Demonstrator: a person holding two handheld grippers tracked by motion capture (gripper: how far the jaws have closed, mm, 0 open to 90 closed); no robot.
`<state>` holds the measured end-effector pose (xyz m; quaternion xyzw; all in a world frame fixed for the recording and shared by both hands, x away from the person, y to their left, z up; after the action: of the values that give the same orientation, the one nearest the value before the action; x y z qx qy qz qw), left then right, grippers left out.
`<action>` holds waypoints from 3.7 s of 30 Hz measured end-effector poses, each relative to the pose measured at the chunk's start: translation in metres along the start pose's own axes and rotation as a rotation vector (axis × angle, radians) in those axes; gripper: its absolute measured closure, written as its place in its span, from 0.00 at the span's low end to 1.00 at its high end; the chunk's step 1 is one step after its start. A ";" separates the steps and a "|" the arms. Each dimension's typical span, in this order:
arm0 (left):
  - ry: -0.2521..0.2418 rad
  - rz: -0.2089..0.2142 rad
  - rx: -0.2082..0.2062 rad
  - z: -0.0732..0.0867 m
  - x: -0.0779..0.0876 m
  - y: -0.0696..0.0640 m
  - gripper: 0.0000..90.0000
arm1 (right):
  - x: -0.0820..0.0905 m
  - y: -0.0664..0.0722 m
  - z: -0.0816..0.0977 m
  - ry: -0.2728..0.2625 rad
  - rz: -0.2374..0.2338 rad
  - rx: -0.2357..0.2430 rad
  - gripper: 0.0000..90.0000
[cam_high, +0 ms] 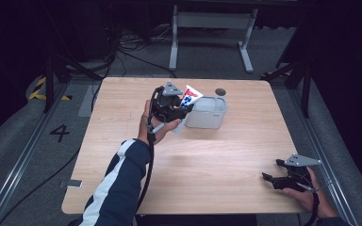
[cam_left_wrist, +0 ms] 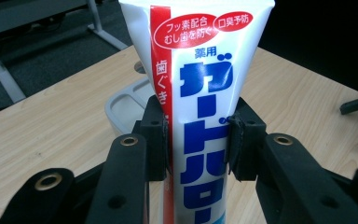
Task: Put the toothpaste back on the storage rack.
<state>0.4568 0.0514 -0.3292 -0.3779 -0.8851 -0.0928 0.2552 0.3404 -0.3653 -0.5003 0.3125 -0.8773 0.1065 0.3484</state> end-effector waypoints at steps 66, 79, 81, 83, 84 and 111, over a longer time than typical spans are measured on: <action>-0.178 0.003 0.041 -0.051 -0.092 0.011 0.72 | 0.001 0.000 0.001 -0.003 -0.005 0.004 0.16; -0.168 0.012 0.054 -0.048 -0.110 0.010 0.72 | 0.001 0.000 0.001 -0.003 -0.008 0.009 0.16; -0.166 0.010 0.057 -0.047 -0.112 0.011 0.72 | 0.001 0.000 0.001 -0.003 -0.009 0.009 0.16; -0.156 0.005 0.056 -0.046 -0.115 0.012 0.72 | 0.001 0.000 0.001 -0.003 -0.011 0.010 0.16; -0.154 0.003 0.060 -0.045 -0.116 0.012 0.72 | 0.001 0.000 0.001 -0.003 -0.012 0.011 0.16; -0.064 0.001 0.012 -0.013 -0.116 0.011 0.71 | 0.001 0.000 0.001 -0.002 -0.016 0.011 0.17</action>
<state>0.5369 -0.0177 -0.3790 -0.3795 -0.8932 -0.0753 0.2292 0.3389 -0.3662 -0.5003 0.3214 -0.8746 0.1082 0.3465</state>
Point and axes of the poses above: each handheld gripper's, and its own axes: x roughly backward along the jaws, z roughly out of its underside, y roughly to its left, the point moved 2 cm from there along -x, roughly forward along the jaws, and after that the axes turned 2 degrees about -z, right-handed, at the moved point
